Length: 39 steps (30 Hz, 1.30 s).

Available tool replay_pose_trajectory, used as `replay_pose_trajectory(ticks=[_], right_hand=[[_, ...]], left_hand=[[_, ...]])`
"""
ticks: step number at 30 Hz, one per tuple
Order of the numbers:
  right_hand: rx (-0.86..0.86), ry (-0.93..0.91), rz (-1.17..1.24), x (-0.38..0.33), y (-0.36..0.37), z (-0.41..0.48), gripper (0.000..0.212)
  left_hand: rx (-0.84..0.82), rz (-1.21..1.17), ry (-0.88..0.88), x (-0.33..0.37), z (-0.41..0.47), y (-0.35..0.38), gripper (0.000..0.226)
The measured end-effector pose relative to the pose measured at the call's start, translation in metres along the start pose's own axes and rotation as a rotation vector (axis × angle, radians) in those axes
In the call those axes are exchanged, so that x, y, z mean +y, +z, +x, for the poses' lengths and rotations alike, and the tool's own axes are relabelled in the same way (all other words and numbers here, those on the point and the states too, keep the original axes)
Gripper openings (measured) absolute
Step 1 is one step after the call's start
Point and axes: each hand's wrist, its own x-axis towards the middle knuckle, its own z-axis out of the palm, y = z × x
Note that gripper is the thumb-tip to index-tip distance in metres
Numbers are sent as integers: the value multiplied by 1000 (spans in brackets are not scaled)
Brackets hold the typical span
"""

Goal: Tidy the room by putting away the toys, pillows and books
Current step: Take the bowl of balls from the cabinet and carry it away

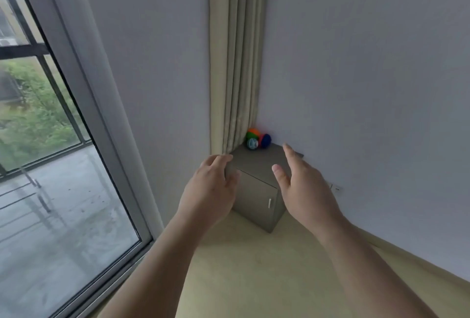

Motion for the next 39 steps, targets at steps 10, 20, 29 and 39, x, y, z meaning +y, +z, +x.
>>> replay_pose_trajectory(ticks=[10, 20, 29, 39], right_hand=[[-52, 158, -41, 64, 84, 231, 63], [-104, 206, 56, 177, 178, 439, 59], [-248, 288, 113, 247, 245, 600, 51], [-299, 629, 255, 315, 356, 701, 36]], left_hand=[[-161, -50, 54, -38, 273, 69, 50], [-324, 56, 105, -80, 481, 189, 50], [-357, 123, 180, -122, 650, 245, 47], [-500, 54, 381, -168, 777, 349, 44]])
